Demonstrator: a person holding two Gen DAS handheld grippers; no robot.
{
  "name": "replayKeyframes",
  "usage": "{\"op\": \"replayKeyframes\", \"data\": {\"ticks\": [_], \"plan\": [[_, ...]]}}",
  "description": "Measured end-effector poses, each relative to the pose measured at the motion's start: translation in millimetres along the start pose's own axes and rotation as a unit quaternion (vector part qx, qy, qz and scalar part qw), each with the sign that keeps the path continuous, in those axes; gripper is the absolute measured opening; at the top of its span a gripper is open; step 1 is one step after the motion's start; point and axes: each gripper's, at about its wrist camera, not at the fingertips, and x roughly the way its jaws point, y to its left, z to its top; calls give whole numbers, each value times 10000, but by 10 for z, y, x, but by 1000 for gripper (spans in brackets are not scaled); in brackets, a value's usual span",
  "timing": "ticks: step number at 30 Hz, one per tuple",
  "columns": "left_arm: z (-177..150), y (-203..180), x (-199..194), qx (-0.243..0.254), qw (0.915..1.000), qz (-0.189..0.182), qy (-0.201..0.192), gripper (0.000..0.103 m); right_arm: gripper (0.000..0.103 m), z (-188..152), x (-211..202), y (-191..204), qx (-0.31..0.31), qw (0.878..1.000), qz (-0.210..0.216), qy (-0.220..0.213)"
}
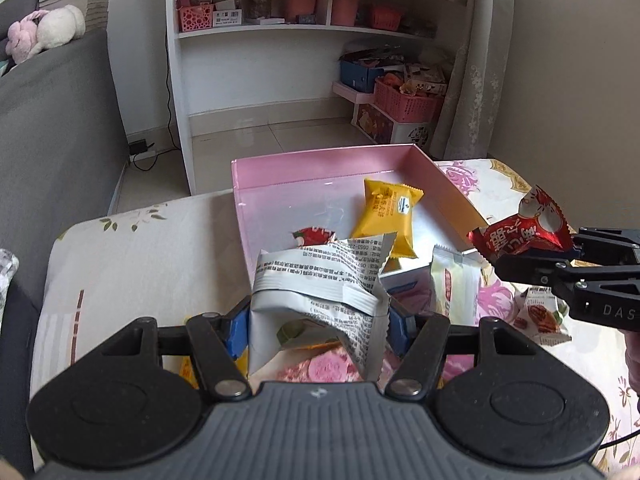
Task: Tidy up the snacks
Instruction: 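Release the white packet and red candy into the pink box with both tools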
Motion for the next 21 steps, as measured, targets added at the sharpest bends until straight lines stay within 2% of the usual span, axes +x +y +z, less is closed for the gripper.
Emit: {"op": "replayKeyframes", "data": {"ticks": [9,21], "plan": [[413,-246,414,269,9995,153,25,61,32,77,253,-277,367,9985,-413,42],[620,-202,872,-24,9989,398,248,61,31,72,362,-437,628,9969,-467,125]]}}
